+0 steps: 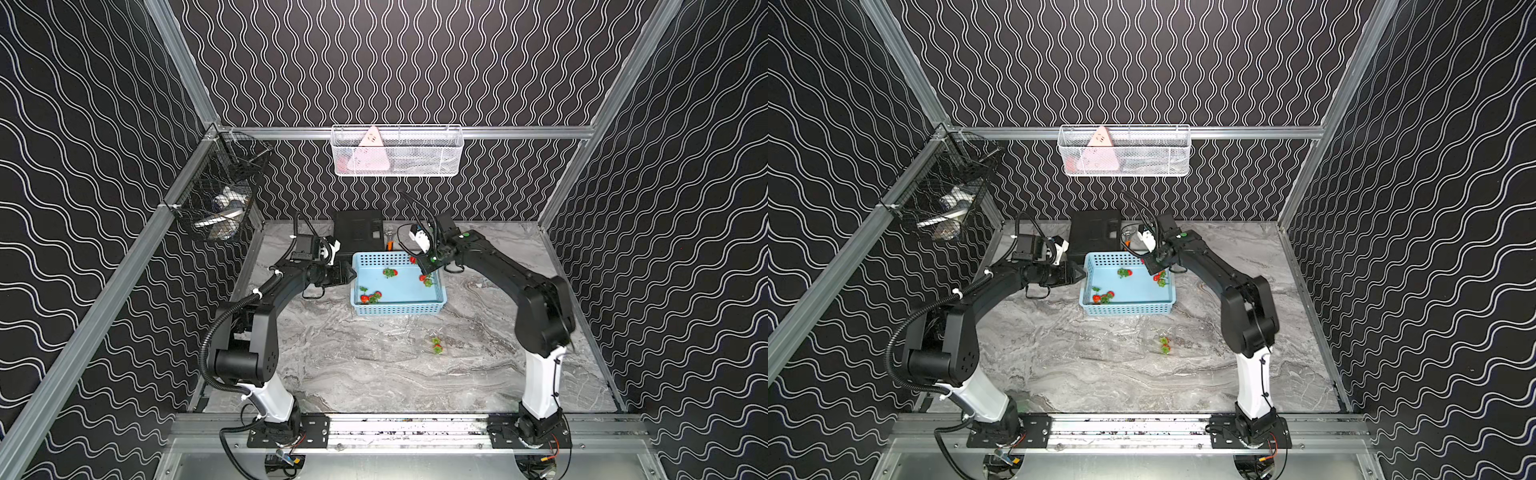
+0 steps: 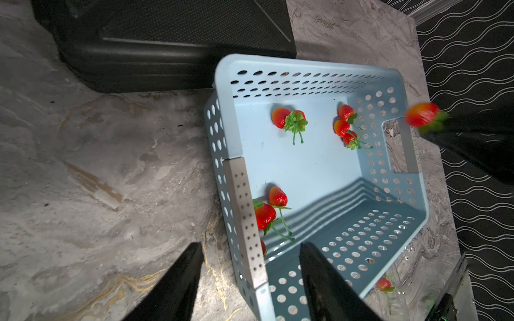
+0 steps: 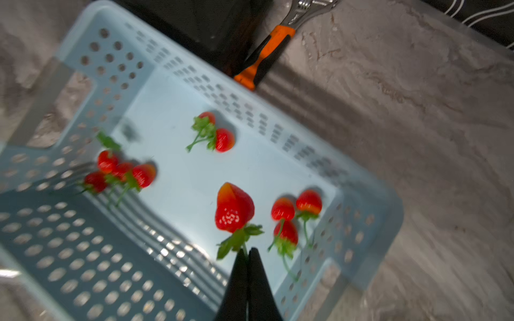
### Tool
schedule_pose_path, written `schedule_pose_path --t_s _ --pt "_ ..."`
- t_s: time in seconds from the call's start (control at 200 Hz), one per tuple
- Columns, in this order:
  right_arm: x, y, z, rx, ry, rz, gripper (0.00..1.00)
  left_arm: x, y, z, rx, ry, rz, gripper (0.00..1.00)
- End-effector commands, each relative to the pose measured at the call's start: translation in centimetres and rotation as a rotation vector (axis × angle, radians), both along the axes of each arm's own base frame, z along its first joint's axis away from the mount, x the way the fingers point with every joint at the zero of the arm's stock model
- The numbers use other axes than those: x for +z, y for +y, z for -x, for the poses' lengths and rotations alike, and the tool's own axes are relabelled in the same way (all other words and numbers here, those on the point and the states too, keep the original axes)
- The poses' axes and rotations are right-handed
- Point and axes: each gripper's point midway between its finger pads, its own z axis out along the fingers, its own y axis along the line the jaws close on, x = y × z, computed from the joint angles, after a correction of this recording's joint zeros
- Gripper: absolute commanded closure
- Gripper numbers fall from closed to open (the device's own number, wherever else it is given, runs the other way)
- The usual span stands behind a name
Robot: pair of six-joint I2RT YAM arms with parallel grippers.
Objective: Pack strawberries into containers
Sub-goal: Pick up the strawberry from the basket, then place the strawberry in the packing box.
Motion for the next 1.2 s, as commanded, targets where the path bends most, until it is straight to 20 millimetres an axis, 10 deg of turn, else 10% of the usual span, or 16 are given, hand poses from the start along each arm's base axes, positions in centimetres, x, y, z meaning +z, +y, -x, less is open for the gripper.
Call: schedule_pose_path --t_s 0.0,0.265,0.425,0.831,1.196 --pt "2.5 0.0 4.2 -0.012 0.026 -0.122 1.00 0.4 -0.2 0.0 -0.013 -0.006 0.006 0.39" --pt "-2.0 -4.4 16.0 -0.119 0.287 -0.139 0.99 0.6 -0.2 0.0 -0.012 -0.010 0.010 0.39" --pt "-4.3 -4.4 19.6 -0.132 0.363 -0.123 0.96 0.8 -0.3 0.0 -0.013 -0.015 0.017 0.39" --pt "-7.5 -2.3 20.1 -0.120 0.409 -0.110 0.87 0.9 -0.1 0.1 -0.010 -0.019 0.003 0.39" --pt "-1.4 -1.8 15.7 -0.075 0.206 -0.061 0.59 0.8 -0.1 0.1 -0.012 -0.016 0.003 0.39"
